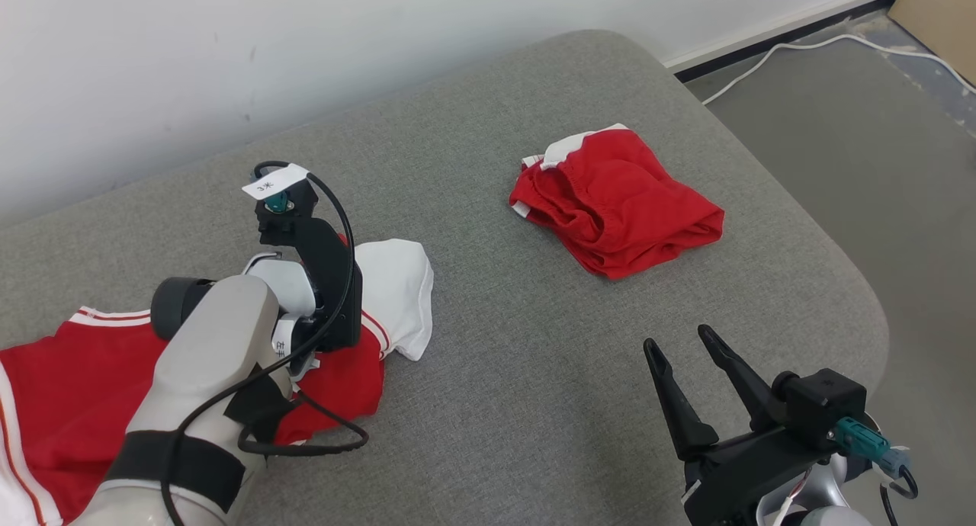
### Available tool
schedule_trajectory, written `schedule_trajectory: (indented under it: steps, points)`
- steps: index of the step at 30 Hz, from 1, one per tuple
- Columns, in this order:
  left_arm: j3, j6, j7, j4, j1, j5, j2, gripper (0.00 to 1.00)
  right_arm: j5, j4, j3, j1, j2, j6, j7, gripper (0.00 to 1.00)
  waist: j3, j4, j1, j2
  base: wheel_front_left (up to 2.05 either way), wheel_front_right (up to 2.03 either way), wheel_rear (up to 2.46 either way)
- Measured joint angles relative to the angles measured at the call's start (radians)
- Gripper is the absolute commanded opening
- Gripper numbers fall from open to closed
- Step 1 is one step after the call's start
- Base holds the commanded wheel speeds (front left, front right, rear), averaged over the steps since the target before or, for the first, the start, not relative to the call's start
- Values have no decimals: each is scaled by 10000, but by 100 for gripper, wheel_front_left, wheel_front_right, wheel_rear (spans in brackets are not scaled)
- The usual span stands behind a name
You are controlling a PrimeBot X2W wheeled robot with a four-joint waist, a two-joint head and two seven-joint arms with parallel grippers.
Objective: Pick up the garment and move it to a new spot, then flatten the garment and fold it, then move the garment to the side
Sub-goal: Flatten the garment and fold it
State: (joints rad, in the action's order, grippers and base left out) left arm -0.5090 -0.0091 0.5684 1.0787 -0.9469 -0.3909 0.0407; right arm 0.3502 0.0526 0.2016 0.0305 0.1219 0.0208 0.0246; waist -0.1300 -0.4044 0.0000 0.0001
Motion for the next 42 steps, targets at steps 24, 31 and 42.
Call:
schedule_trajectory:
  steps: [24, 31, 42]
  points:
    - [-303, 280, 79, -169, -13, 198, 242, 2, 33, -176, 123, 237, -119, 132, -259, 100, -587, -337, 1, 0, 0, 0, 0]
    - [-426, 261, 25, -184, -110, 224, 211, 0, 94, -261, 36, 255, -150, 88, -351, 100, -602, -203, 1, 0, 0, 0, 0]
    - [-430, 182, -412, -422, -506, 230, 211, 100, 94, -447, 180, 426, -207, 107, -426, 100, -518, -80, 0, 0, 0, 0, 0]
